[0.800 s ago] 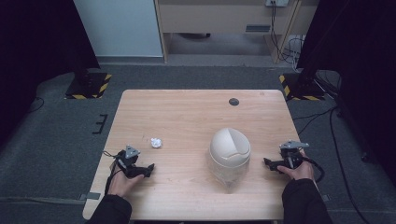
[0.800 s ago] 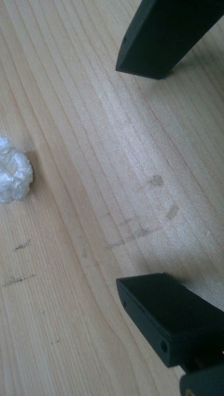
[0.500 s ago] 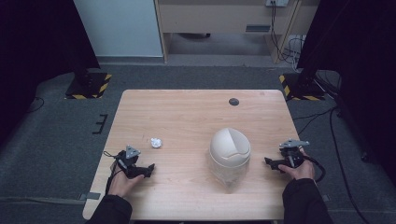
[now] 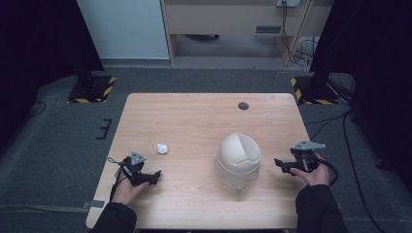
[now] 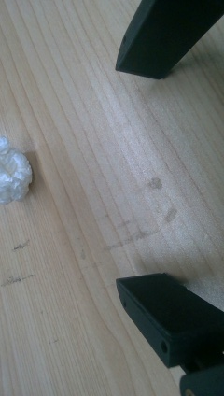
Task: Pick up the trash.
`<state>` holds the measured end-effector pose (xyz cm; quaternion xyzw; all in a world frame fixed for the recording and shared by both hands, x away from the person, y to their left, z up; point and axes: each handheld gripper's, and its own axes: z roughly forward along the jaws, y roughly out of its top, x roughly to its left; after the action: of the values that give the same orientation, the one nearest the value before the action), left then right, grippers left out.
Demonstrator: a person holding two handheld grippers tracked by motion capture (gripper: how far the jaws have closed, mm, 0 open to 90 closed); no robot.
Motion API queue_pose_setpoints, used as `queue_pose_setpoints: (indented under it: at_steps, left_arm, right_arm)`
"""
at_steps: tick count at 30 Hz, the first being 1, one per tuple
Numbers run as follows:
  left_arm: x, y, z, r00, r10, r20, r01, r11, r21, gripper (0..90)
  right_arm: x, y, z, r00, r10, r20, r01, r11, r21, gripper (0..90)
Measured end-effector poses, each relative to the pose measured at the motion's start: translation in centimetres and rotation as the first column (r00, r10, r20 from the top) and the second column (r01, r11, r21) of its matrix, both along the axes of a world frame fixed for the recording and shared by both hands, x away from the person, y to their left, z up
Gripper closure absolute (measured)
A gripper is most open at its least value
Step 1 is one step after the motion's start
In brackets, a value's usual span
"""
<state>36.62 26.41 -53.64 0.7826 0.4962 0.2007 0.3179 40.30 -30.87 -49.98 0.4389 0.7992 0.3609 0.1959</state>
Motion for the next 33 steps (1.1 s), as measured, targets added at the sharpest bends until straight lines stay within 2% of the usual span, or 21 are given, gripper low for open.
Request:
queue_pose_setpoints:
  at_steps: [4, 5, 14, 16, 23, 28, 33]
  left_arm:
    - [0.0, 0.0, 0.0, 1.0, 0.0, 0.0, 0.0, 1.0, 0.0, 0.0]
    - [0.0, 0.0, 0.0, 1.0, 0.0, 0.0, 0.0, 1.0, 0.0, 0.0]
    - [0.0, 0.0, 0.0, 1.0, 0.0, 0.0, 0.0, 1.0, 0.0, 0.0]
    - [0.0, 0.0, 0.0, 1.0, -0.001, 0.0, 0.001, 1.0, 0.0, 0.0]
    - [0.0, 0.0, 0.0, 1.0, -0.001, -0.001, 0.001, 1.0, 0.0, 0.0]
    - [0.0, 0.0, 0.0, 1.0, -0.003, -0.001, 0.003, 1.0, 0.0, 0.0]
    - [0.0, 0.0, 0.0, 1.0, -0.003, -0.001, 0.003, 1.0, 0.0, 0.0]
  right_arm:
    - [-0.2, 0.0, 0.8, 0.9996, -0.01, 0.026, 0.01, 1.0, -0.002, 15.9]
    - [-0.4, 0.0, 1.5, 0.9989, -0.014, 0.046, 0.013, 1.0, 0.011, 15.9]
    - [-0.8, 0.2, 4.0, 0.9932, -0.013, 0.116, 0.007, 0.998, 0.059, 15.6]
    - [-1.0, 0.3, 5.0, 0.9898, -0.009, 0.142, -0.002, 0.997, 0.076, 15.5]
    - [-1.4, 0.6, 6.7, 0.9838, 0.001, 0.179, -0.019, 0.995, 0.098, 15.6]
    - [-1.9, 0.9, 8.3, 0.9745, 0.037, 0.221, -0.063, 0.991, 0.114, 15.6]
    - [-2.7, 1.9, 10.3, 0.9553, 0.104, 0.277, -0.14, 0.984, 0.113, 15.6]
